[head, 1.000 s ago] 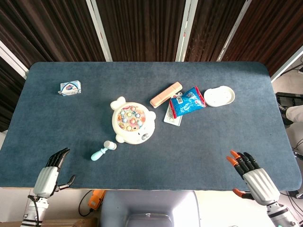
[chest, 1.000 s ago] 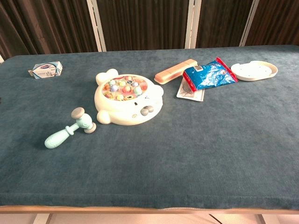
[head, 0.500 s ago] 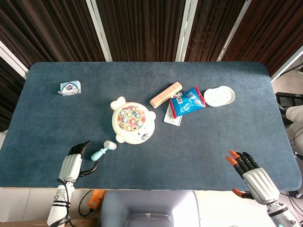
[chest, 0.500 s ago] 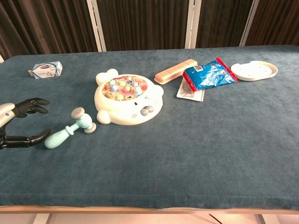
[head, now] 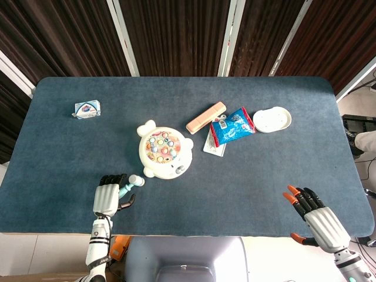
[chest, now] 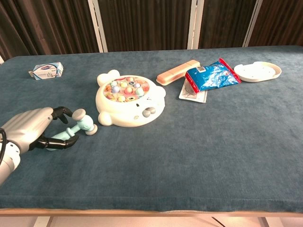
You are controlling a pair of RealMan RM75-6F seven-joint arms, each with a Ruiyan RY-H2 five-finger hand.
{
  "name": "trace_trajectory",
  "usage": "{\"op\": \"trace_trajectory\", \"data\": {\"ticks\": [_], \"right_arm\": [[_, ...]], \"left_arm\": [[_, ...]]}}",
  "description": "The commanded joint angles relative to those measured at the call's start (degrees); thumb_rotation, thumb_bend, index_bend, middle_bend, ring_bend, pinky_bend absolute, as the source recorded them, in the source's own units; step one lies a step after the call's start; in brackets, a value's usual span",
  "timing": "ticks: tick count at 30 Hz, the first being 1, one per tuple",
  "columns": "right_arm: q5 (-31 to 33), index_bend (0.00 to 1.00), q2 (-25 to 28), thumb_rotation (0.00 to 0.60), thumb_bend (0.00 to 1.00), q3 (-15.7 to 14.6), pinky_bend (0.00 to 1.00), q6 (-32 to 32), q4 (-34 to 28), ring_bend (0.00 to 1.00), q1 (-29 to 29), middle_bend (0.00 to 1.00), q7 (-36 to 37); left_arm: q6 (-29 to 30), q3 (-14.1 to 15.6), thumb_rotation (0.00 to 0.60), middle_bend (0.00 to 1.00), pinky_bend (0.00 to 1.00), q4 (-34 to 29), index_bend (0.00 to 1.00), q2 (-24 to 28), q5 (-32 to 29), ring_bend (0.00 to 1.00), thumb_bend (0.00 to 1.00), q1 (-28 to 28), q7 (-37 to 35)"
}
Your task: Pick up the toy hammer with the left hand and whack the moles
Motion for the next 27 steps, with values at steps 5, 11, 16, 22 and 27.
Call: {"op": "trace_trajectory", "data": {"ticks": [5,11,16,22,27], "right_arm": [[0.0,0.0,0.1,0.6,0.2,0.0,0.0,0.2,0.2,0.0,0.0,0.0,0.5],[0.1,0.0,0.2,0.6,0.2,0.1,0.0,0.3,0.2,0.0,0.0,0.0,0.7],[0.2,0.0,0.2,0.6,0.2,0.1,0.0,0.4,0.3,0.0,0.0,0.0,0.8],[0.1,0.0,0.3,0.6,0.2,0.0,0.0,0.5,0.3,0.0,-0.1,0.0,0.9],[0.1,0.0,0.3,0.6,0.2,0.0,0.0,0.4,0.3,0.0,-0.1,0.0,0.8]], "left_arm": [[-0.1,-1.0,0.351,0.31,0.17,2.8,0.28,-2.1,-0.2,0.23,0.29,-1.8,-0.5],[-0.3,-1.2,0.355,0.34,0.17,4.3,0.33,-2.8,-1.1,0.25,0.3,-2.7,0.0],[0.1,-1.3,0.375,0.33,0.18,5.5,0.36,-3.4,-1.3,0.26,0.32,-3.2,0.1],[0.2,-1.3,0.496,0.35,0.18,6.3,0.41,-3.6,-1.7,0.28,0.35,-3.4,0.1],[0.2,-1.3,0.6,0.36,0.18,7.1,0.43,-3.8,-1.9,0.28,0.37,-3.5,-0.6]]}}
